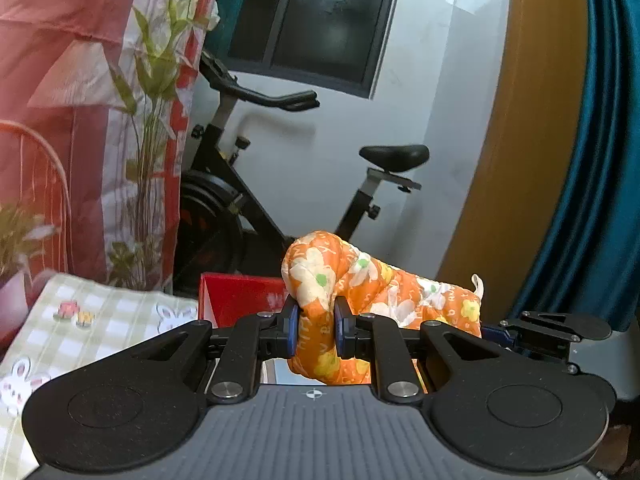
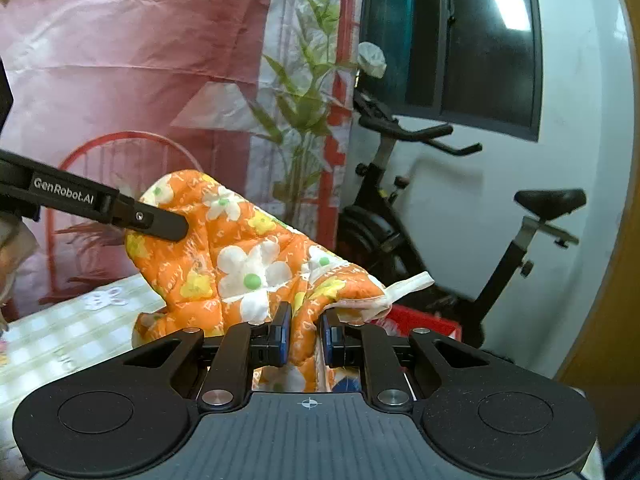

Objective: Organize soft objects
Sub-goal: 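Lift the orange floral pouch with the left gripper over the red box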

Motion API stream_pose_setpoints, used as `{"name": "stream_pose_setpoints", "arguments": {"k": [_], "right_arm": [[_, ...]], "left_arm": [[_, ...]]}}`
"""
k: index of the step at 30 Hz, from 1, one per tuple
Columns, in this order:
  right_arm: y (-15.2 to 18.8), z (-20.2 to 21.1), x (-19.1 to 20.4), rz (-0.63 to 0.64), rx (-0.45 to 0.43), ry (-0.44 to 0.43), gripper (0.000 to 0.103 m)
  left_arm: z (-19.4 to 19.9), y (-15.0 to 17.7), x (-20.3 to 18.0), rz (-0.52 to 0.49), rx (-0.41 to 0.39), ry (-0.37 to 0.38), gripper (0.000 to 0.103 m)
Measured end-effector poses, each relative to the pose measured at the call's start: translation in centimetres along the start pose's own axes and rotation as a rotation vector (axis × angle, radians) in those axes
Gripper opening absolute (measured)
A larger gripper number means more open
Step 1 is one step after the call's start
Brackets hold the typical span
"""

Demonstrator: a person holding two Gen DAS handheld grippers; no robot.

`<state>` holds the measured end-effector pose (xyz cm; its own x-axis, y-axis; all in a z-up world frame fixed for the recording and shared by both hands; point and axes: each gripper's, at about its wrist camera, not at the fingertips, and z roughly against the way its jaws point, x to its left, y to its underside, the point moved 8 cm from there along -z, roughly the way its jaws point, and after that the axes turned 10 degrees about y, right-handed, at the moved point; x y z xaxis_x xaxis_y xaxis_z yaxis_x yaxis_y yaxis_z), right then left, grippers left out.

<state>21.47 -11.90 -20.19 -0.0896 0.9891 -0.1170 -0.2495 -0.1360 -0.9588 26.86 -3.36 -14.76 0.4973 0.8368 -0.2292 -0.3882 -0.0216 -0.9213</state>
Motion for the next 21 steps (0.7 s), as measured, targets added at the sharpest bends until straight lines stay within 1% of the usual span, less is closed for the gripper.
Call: {"name": "stream_pose_setpoints", "arguments": {"k": [5,9,12,15,18,21], "right_arm": [[0.1,-3.7,-0.2,0.042,-0.008,0.049,0.014],[1.0,-6.5,0.5,0.065,0.009,0.083,0.014],[2.2,-8.3,1.3,0.073,0.049,0.079,0.014],[3.7,-9.8,1.9,0.053,0.116,0.053,0.014],[5.2,-10.8,2.0,-0.006,0.191,0.009,0.014],[6.2,-11.6,1.9,-0.075,0.25,-0.025,0.014]], "left_arm": [[-2.6,-0.7,1.0,-0.029,-0.009,-0.036,0.018],[-5.0,-0.1,2.1,-0.014,0.022,-0.059,0.018],[-6.5,0.7,3.3,0.001,0.071,-0.072,0.018],[-7.5,2.1,4.3,0.016,0.139,-0.074,0.018],[-8.3,3.8,5.2,0.039,0.223,-0.072,0.018],[-8.6,5.2,5.8,0.056,0.283,-0.064,0.018]]}}
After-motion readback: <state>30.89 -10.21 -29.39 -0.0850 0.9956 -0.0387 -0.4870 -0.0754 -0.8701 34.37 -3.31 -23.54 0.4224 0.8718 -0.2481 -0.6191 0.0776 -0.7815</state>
